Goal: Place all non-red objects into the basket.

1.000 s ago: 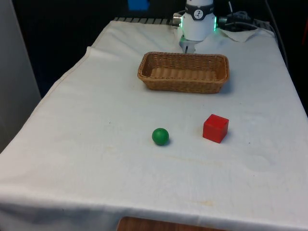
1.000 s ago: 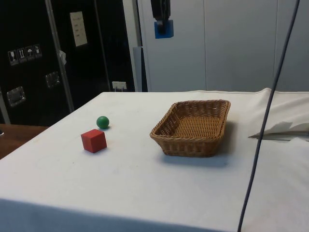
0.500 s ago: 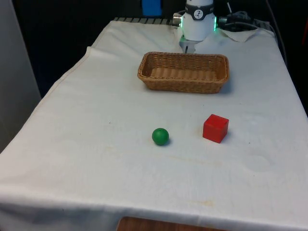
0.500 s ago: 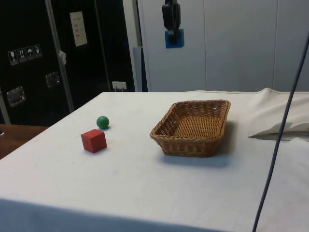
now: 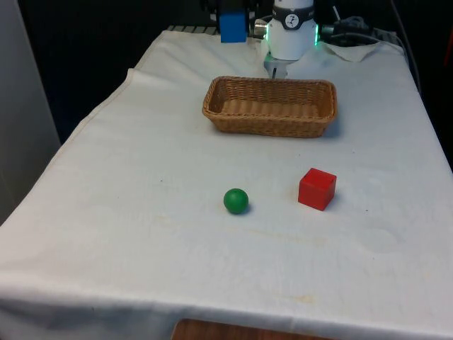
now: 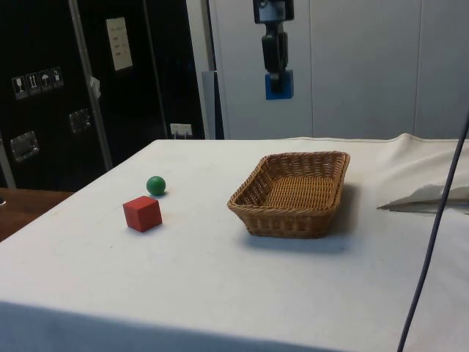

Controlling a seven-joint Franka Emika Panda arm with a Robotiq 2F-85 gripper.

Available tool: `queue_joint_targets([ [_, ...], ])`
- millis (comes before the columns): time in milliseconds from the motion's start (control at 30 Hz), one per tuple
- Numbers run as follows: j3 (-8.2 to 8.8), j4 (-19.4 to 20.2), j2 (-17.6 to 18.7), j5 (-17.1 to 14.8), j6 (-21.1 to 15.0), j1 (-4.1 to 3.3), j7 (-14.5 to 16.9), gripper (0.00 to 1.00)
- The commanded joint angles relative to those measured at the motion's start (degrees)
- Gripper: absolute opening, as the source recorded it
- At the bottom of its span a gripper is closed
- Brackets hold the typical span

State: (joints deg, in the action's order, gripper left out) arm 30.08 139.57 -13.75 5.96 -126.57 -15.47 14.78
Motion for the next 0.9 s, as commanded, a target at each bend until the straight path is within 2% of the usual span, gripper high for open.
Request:
queue_joint_targets([
  [0, 0.06, 0.57, 0.0, 0.0, -0.57, 0.11, 0.06, 0.01],
  [33, 0.06, 2.18, -0.29, 0.74, -2.41, 0.52, -0.11, 0.01],
  [167, 0.17, 4.13, -0.34, 0.69, -4.35, 0.74, 0.06, 0.01],
  [300, -0.11, 5.96, -0.11, 0.69, -6.47, 0.57, -0.4, 0.01],
  [333, 0.11, 5.67, 0.0, 0.06, -5.73, 0.52, 0.4, 0.01],
  [400, -0.69, 7.16, 0.29, 0.63, -8.14, 0.52, -0.97, 0.01],
  [567, -1.95, 8.94, 1.89, 0.52, -11.46, 0.46, -2.46, 0.01],
  [600, -1.6, 8.71, 1.26, 0.06, -10.26, 0.46, -1.49, 0.01],
  [633, -2.12, 9.11, 2.18, 0.52, -11.97, 0.46, -2.69, 0.01],
  [833, -2.52, 10.54, 5.27, -0.46, -15.81, 0.34, -2.81, 0.01],
  [867, -2.58, 10.26, 5.16, -0.17, -15.01, 0.46, -2.69, 0.01],
])
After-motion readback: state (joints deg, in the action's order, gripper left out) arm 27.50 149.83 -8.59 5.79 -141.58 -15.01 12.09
